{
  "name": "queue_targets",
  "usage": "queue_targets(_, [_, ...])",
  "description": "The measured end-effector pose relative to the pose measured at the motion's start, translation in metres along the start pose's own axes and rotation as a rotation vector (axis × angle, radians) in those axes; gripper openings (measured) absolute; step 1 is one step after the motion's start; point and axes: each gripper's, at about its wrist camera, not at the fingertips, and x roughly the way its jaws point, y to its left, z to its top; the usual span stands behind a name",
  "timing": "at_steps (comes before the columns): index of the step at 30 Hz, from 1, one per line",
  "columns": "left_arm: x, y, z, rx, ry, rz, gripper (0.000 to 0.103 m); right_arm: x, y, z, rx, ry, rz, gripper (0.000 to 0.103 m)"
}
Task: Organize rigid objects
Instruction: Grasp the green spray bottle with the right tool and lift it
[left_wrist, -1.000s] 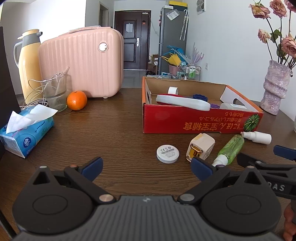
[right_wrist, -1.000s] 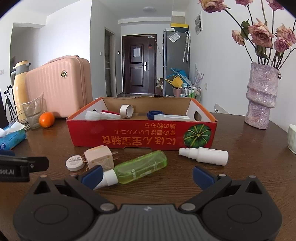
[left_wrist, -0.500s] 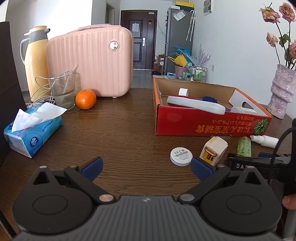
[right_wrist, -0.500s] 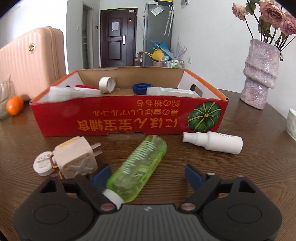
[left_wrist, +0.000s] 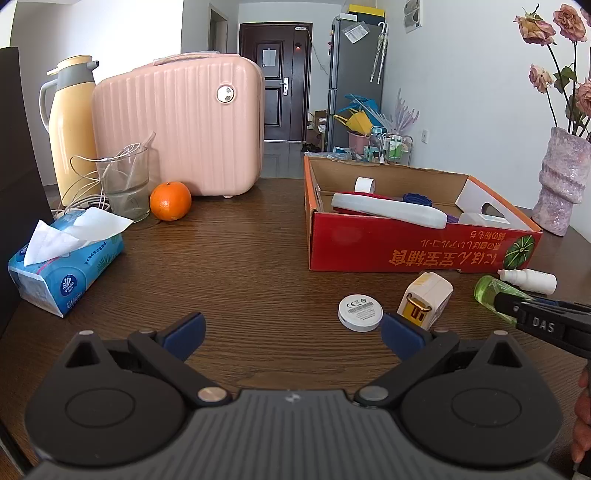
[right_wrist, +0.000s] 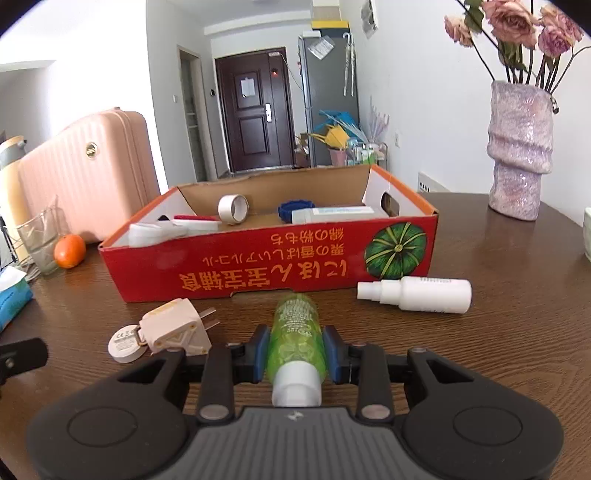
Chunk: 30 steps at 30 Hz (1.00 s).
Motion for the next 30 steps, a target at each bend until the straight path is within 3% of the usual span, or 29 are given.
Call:
queue_targets(8, [0.001,-0.003,-0.002,0.012,0.002,0.005,0.103,-0.024,-0.011,-0.002,-0.016,-0.032,0.051,0.030])
queue_targets(15, [0.002,-0.004,-0.003,0.021,0.007,0.006,0.103,-0.011,-0.016,-0.012,-0.057,0.097,0.053,0.030])
queue_targets(20, [0.003,-0.008,-0.004,0.032,0.011,-0.001,0.103,0.002,-0.014,-0.017,-0.071,0.128,0.032,0.031])
queue_targets(24, [0.003,-0.015,-0.007,0.051,0.009,-0.016,0.103,0.003,-0.011,-0.017,-0.083,0.110,0.033,0.030])
queue_targets(30, [0.009,-0.046,-0.004,0.106,-0.026,-0.097,0.103,-0.018,-0.024,-0.005,-0.013,0.007,0.066,0.030])
